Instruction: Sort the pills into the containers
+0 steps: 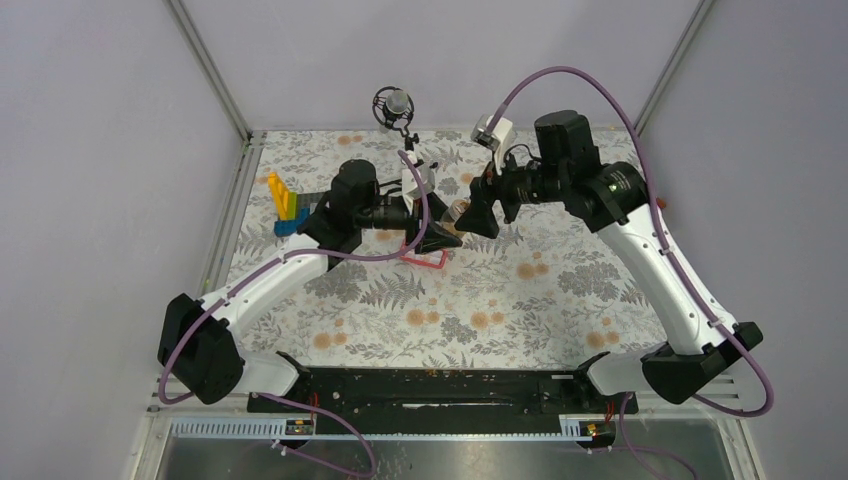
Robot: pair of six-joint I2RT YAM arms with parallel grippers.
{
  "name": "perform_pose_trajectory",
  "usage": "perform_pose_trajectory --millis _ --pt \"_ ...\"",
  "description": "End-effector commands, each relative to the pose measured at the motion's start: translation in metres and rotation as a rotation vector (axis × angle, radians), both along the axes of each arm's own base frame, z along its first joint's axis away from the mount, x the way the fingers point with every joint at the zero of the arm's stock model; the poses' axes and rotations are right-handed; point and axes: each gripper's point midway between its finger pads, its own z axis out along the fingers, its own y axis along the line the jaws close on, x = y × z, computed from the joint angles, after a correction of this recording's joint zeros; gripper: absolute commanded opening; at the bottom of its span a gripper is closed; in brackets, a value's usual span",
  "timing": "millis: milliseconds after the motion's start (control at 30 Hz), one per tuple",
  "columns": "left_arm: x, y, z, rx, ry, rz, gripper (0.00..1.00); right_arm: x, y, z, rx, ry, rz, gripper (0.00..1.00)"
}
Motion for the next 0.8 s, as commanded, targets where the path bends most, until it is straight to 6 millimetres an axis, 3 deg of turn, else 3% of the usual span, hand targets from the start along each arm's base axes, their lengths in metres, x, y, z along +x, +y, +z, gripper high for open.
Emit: perform_pose_trajectory --millis 0,267,400,500,567,600,633,767 --pt "-0.014 -0.001 0.040 -0.067 -0.098 -0.099 0.00 -0.005 0.003 0.001 -0.010 -0.027 0.088 0.82" --pt "-0.019 -0.001 0.037 -0.050 -0.091 -0.133 0.00 0.009 0.010 0.002 0.011 -0.007 0.037 0.68" --pt "-0.019 -0.001 0.036 -0.041 -0.088 -0.145 0.00 0.013 0.012 0.004 0.033 -0.016 0.017 0.77" --pt "-0.019 -0.001 0.032 -0.032 -0.083 -0.148 0.00 0.012 0.011 0.007 0.039 -0.020 0.020 0.77" --pt "-0.018 -0.001 0.032 -0.030 -0.084 -0.145 0.00 0.009 0.012 0.009 0.040 -0.017 0.029 0.67" --pt "-0.018 -0.001 0.031 -0.027 -0.084 -0.142 0.00 0.006 0.009 0.010 0.026 -0.008 0.040 0.50" --pt "-0.017 -0.001 0.030 -0.024 -0.083 -0.140 0.00 0.005 0.008 0.010 0.017 -0.007 0.043 0.44" --pt "-0.009 -0.002 0.026 -0.011 -0.088 -0.098 0.00 0.014 0.007 0.006 0.005 0.010 -0.016 0.32"
